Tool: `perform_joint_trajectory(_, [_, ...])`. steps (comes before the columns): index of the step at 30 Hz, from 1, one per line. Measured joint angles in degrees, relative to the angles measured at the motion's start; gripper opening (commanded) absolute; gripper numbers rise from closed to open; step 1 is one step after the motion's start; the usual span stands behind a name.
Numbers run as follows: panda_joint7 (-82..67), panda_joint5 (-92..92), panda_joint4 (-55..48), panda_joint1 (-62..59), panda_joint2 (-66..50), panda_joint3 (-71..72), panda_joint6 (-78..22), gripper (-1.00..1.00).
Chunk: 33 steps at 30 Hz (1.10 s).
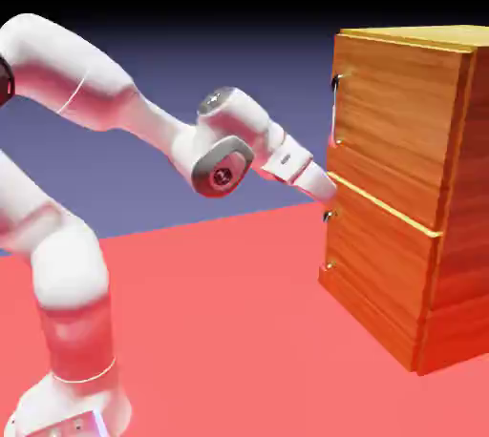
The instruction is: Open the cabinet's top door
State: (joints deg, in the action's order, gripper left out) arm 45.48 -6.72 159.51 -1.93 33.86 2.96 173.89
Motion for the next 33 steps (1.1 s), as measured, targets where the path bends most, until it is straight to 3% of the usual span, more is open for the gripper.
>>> perform_joint_trajectory(33, [37.02, -82.24, -18.18, -32.00, 14.74, 36.23, -1.49, 0.00])
